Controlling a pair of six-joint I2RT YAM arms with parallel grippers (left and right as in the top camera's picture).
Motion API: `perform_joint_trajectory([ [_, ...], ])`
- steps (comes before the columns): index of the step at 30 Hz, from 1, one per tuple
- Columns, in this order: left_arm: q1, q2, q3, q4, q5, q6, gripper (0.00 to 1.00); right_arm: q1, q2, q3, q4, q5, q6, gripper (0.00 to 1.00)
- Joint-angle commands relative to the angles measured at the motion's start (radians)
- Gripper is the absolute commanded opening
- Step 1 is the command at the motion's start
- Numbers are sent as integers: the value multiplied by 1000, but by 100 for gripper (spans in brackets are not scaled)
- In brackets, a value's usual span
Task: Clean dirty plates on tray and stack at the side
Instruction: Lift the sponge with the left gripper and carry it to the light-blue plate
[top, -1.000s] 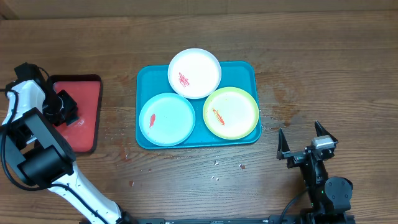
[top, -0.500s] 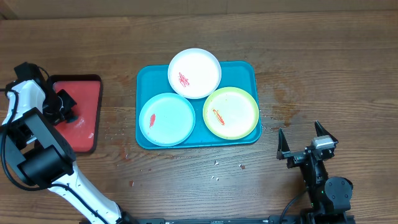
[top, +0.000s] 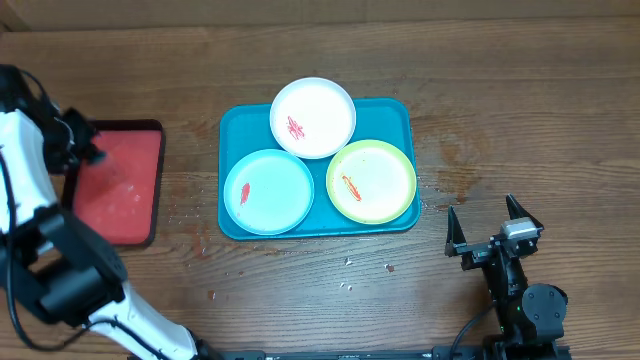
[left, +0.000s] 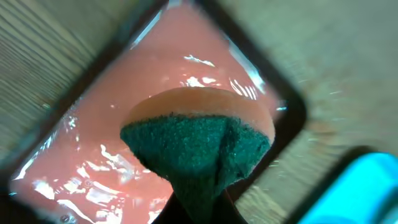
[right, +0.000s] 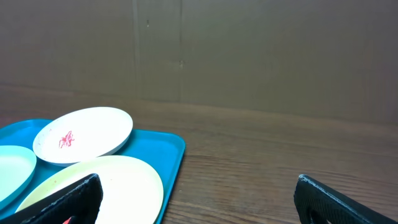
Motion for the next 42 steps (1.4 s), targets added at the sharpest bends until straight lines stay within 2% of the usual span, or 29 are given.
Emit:
perform_joint_trajectory([
  [1,-7,-62,27,9,29,17,4,5,-8,-11,4,5,3,100],
  [9,-7,79,-77,80,-7,58,4,5,-8,-11,4,5,3,100],
  [13,-6,152,-82,38,-8,66,4,5,-8,-11,4,5,3,100],
  [20,-6,47,16,-72,-9,66,4,5,-8,-11,4,5,3,100],
  [24,-9,-29,19,-67,-21,66,4,5,-8,-11,4,5,3,100],
  [29,-20,21,-40,-25,-125,65,4,5,-8,-11,4,5,3,100],
  [31,-20,88,-66,-44,-86,84,4,5,-8,-11,4,5,3,100],
  [35,-20,101,-41,-80,-33,107,4,5,-8,-11,4,5,3,100],
  [42,-26,6,187,-239,143,107,4,5,-8,-11,4,5,3,100],
])
